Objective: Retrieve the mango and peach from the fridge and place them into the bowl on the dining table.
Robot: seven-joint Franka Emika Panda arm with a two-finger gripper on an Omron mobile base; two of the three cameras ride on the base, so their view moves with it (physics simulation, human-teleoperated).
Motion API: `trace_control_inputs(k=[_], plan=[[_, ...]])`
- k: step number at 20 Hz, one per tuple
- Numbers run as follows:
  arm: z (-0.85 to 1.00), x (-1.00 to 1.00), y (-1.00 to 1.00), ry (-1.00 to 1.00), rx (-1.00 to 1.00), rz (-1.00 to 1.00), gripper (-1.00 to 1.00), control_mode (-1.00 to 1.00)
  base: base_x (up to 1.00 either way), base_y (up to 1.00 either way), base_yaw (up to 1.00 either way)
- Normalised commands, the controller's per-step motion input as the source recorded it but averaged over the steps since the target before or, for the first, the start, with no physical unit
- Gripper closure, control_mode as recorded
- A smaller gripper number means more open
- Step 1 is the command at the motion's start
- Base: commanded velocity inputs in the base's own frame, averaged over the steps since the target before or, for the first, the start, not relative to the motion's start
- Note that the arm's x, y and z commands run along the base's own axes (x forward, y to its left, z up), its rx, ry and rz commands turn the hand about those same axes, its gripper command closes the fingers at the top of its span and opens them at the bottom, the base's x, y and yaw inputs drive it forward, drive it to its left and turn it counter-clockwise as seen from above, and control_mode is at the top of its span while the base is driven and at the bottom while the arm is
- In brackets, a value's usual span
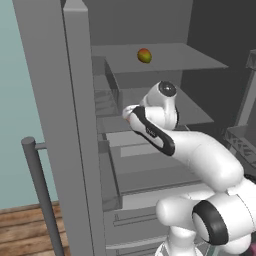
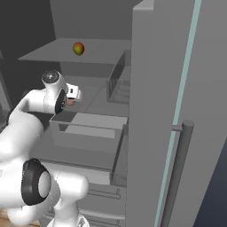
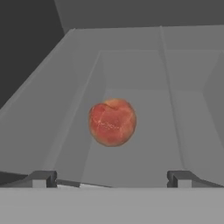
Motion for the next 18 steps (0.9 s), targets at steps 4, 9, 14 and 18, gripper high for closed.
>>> trace_control_inputs(k=[4, 9, 14, 18], plan=[[-0.09, 0.24, 0.08, 0.00, 0.00, 0.00, -1.00, -1.00, 0.00, 0.00, 0.00], [-0.09, 0.27, 0.10, 0.00, 0.00, 0.00, -1.00, -1.00, 0.00, 0.00, 0.00], [-0.12, 0.28, 0.06, 0.00, 0.00, 0.00, -1.00, -1.00, 0.00, 0.00, 0.00], [-0.15, 0.28, 0.01, 0.00, 0.00, 0.00, -1.00, -1.00, 0.00, 0.00, 0.00]])
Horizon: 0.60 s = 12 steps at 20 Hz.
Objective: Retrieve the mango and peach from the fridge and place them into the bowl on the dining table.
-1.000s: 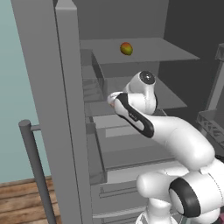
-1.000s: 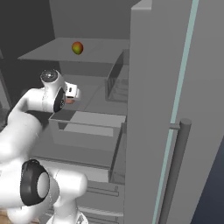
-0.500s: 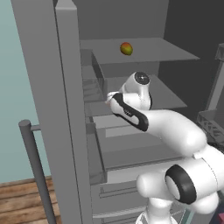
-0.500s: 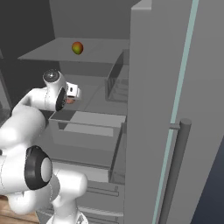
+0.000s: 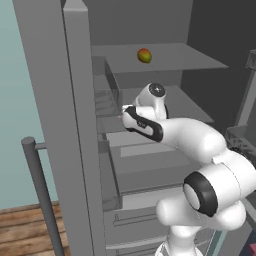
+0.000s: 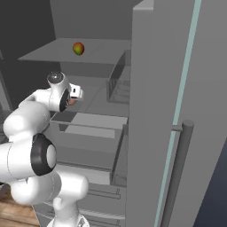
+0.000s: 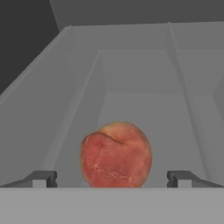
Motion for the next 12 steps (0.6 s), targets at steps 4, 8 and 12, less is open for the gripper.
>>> trace_control_inputs(k=[4, 8, 12], plan=[[-0.17, 0.16, 0.00, 0.02, 0.00, 0.00, -1.00, -1.00, 0.00, 0.00, 0.00], [-0.19, 0.08, 0.00, 0.02, 0.00, 0.00, -1.00, -1.00, 0.00, 0.00, 0.00], [-0.21, 0.13, 0.00, 0.02, 0.00, 0.00, -1.00, -1.00, 0.00, 0.00, 0.00]])
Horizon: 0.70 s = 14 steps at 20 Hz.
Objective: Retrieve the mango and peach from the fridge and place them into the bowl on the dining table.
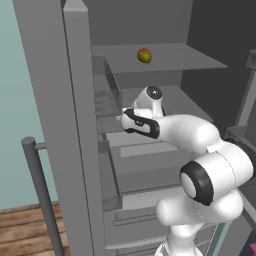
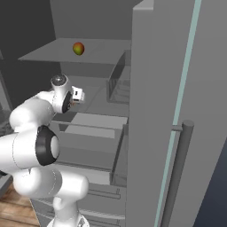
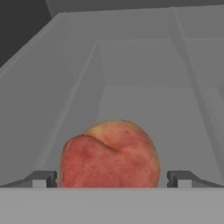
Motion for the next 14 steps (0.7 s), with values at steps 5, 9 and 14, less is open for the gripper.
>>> trace_control_inputs(k=[5, 9, 14], plan=[[-0.23, 0.17, 0.02, 0.02, 0.00, 0.00, -1.00, -1.00, 0.00, 0.00, 0.00], [-0.25, 0.18, 0.05, 0.03, 0.00, 0.00, -1.00, -1.00, 0.00, 0.00, 0.00], [-0.38, 0.10, 0.13, 0.10, -0.01, 0.00, 1.00, -1.00, 0.00, 0.00, 0.00]])
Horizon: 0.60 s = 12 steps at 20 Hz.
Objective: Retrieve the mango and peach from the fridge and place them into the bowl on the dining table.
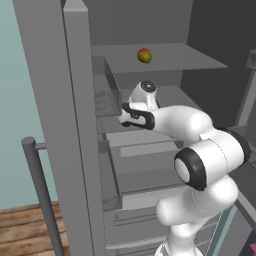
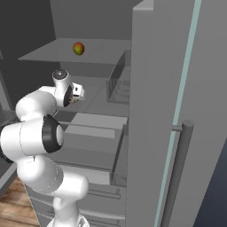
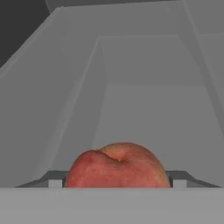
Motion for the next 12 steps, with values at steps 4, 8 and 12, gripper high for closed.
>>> trace_control_inputs(k=[4, 8, 12], plan=[[-0.88, -0.25, 0.10, 0.19, -0.05, 0.00, 1.00, -1.00, 0.00, 0.00, 0.00], [-1.00, -0.50, 0.00, 0.14, -0.05, 0.00, 1.00, -1.00, 0.00, 0.00, 0.00], [-0.65, -0.15, 0.03, 0.08, -0.02, 0.00, 1.00, -1.00, 0.00, 0.00, 0.00]])
